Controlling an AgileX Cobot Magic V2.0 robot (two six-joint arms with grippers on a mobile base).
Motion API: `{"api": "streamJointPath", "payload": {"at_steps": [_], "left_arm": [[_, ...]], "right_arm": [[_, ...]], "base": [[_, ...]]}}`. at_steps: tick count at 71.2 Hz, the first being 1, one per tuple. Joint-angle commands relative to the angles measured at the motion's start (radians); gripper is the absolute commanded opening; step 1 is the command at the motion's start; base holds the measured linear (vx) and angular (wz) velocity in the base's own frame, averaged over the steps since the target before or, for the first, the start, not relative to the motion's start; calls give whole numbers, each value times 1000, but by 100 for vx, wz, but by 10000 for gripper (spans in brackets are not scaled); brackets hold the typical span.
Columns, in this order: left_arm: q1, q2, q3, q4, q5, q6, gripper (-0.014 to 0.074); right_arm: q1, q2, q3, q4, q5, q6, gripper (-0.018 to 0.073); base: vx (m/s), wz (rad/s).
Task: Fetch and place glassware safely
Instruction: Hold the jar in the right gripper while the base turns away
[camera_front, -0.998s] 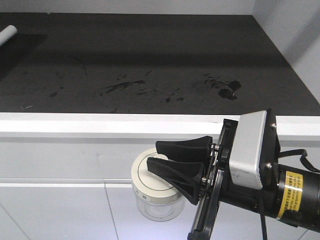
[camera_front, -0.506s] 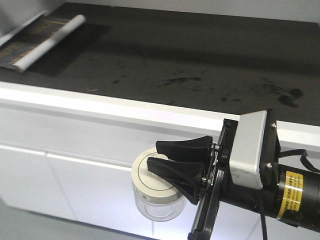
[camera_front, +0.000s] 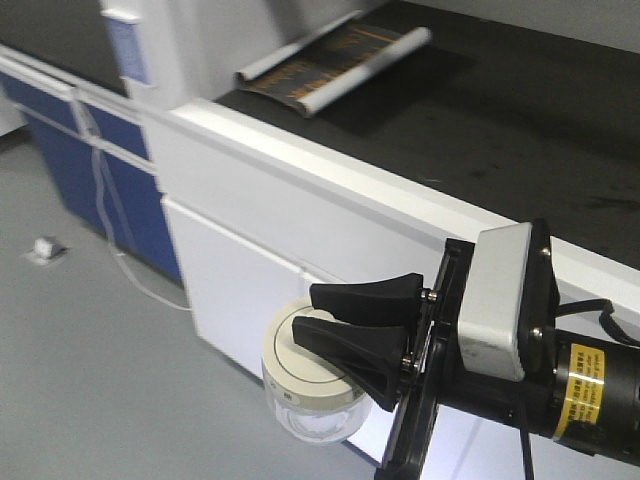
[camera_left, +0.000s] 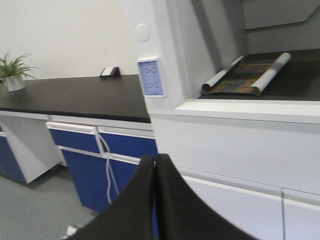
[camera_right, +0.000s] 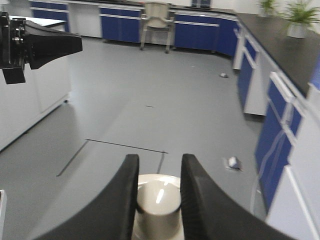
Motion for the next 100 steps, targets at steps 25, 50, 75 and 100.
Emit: {"api": "streamJointPath", "payload": {"at_steps": [25,50,75,100], "left_arm": [[-7,8,-27,-3,-72,-9,-7],[-7,8,-27,-3,-71,-9,-7],[-7,8,-27,-3,-72,-9,-7],[-7,8,-27,-3,-72,-9,-7]], "right_arm": [[0,-24,-30,47,-68,-5,-3],[0,-24,-30,47,-68,-5,-3],[0,-24,-30,47,-68,-5,-3],[0,-24,-30,47,-68,-5,-3]], "base": [[11,61],[18,66],[24,77],[28,64]]}}
